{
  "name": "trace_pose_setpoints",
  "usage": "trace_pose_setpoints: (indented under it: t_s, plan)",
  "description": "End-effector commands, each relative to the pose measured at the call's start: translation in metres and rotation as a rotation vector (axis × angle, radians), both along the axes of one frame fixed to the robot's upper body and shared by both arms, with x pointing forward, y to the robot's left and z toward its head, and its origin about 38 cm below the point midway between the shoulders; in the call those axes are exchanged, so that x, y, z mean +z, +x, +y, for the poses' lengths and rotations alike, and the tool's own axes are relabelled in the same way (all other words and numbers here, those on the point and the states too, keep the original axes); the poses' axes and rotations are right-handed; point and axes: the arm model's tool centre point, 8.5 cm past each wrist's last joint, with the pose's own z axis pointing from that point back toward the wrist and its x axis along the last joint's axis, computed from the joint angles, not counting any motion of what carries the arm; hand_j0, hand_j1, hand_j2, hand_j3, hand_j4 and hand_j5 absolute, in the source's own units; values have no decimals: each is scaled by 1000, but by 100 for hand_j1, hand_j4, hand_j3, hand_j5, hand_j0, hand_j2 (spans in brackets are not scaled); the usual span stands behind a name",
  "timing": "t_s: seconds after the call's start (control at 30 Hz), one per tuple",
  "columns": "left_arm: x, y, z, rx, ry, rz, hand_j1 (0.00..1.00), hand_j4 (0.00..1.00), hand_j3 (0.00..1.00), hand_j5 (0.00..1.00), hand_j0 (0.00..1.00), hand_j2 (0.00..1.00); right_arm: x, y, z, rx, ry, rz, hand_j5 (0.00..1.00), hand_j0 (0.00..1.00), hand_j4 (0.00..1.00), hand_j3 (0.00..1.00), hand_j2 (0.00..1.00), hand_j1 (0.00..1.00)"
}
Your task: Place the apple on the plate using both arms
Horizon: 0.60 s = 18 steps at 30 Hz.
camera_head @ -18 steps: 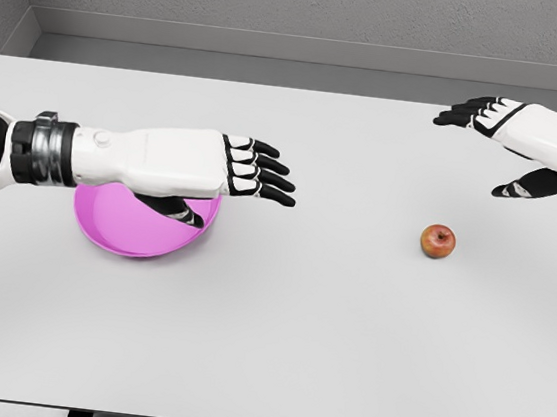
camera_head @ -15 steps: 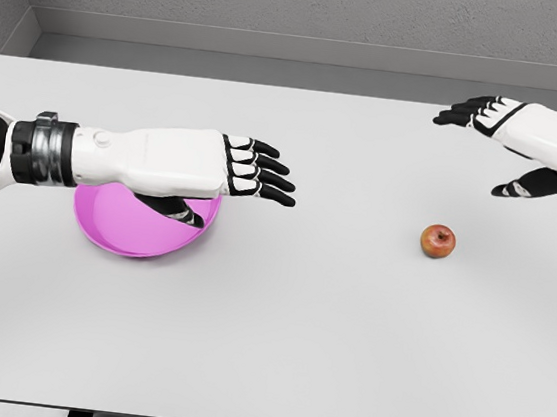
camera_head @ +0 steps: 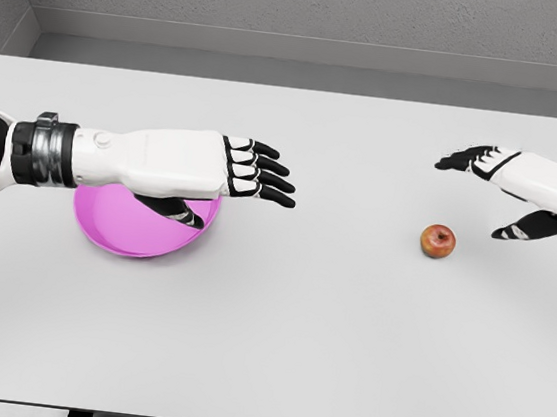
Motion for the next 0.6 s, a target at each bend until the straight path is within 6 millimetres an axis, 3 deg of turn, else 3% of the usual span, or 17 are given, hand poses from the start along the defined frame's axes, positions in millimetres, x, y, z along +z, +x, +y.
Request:
trace_pose_setpoints:
  t_s: [0.0, 0.1, 0.2, 0.57]
  plan:
    - [1, 0, 0, 1, -6, 4, 100, 100, 100, 100, 100, 100, 0, 0, -5, -14, 21, 12, 100, 100, 100, 100, 100, 100]
    - [1, 0, -2, -3, -9, 5, 100, 100, 100, 100, 100, 100, -5, -4, -6, -14, 120, 56, 100, 100, 100, 100, 100, 100]
    - [1, 0, -2, -3, -8, 4, 100, 100, 100, 100, 100, 100, -25, -6, -6, -21, 169, 127, 100, 100, 100, 100, 100, 100]
    - [-6, -2, -6, -15, -2, 18, 100, 100, 100, 100, 100, 100, -43, -10, 4, 9, 139, 186, 100, 100, 100, 100, 100, 100]
